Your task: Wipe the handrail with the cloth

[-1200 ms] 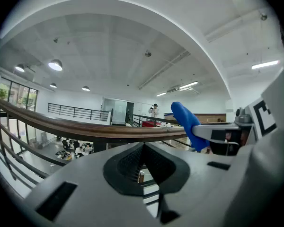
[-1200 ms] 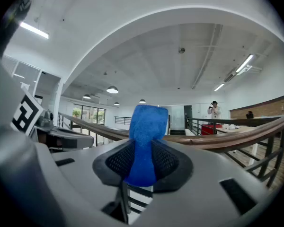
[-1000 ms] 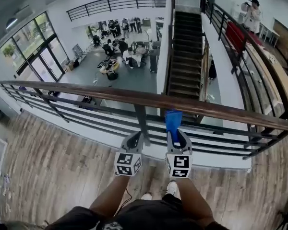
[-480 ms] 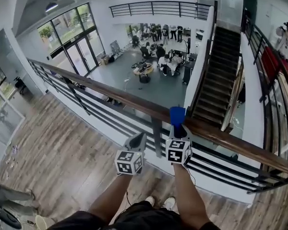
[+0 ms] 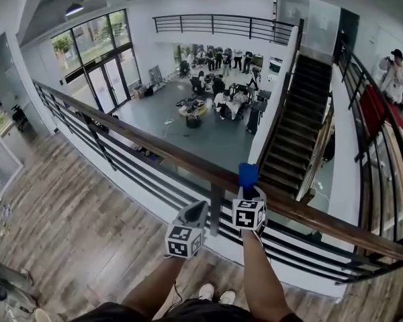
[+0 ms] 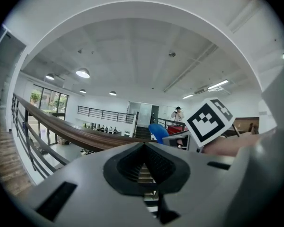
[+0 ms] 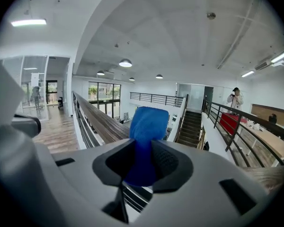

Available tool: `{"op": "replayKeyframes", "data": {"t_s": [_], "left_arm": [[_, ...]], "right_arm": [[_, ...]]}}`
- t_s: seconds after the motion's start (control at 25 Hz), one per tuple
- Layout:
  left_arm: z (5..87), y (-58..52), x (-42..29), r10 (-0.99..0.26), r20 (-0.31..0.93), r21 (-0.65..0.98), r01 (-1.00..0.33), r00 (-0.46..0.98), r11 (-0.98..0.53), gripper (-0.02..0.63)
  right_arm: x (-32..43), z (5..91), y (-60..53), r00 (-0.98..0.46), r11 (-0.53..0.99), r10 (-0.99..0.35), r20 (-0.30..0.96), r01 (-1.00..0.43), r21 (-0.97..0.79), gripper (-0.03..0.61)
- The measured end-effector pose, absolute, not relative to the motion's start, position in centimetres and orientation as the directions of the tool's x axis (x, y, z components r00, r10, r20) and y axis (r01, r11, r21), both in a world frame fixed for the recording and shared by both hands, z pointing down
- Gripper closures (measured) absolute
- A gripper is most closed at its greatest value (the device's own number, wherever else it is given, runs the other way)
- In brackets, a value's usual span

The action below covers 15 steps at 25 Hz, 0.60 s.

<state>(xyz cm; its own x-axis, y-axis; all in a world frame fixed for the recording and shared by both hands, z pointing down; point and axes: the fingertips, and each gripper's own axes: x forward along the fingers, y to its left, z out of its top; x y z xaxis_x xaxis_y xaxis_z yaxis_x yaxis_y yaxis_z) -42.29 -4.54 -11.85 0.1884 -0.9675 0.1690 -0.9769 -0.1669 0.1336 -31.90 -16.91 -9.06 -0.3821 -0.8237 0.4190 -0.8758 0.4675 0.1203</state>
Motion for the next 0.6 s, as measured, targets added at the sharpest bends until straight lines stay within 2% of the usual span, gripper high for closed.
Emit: {"op": "replayKeyframes", "data": {"t_s": [0.28,0.6], "left_arm": [[-10.7,-7.0,-43.4,-0.957,0.152,0.178,-0.959,0.248,-0.22,0.611],[-9.8,-8.2,-41.2,-0.935,0.161,0.168,-0.942,0.316,-0.29,0.611]], "right_arm": [[-32.8,-9.2,-18.1,-0.361,0.443,-0.824,0.437,-0.891,0.098,0.471],[-27.8,-8.4,-18.0,-0.286,0.368,-0.835,0.471,-0.925,0.091,0.471]]}}
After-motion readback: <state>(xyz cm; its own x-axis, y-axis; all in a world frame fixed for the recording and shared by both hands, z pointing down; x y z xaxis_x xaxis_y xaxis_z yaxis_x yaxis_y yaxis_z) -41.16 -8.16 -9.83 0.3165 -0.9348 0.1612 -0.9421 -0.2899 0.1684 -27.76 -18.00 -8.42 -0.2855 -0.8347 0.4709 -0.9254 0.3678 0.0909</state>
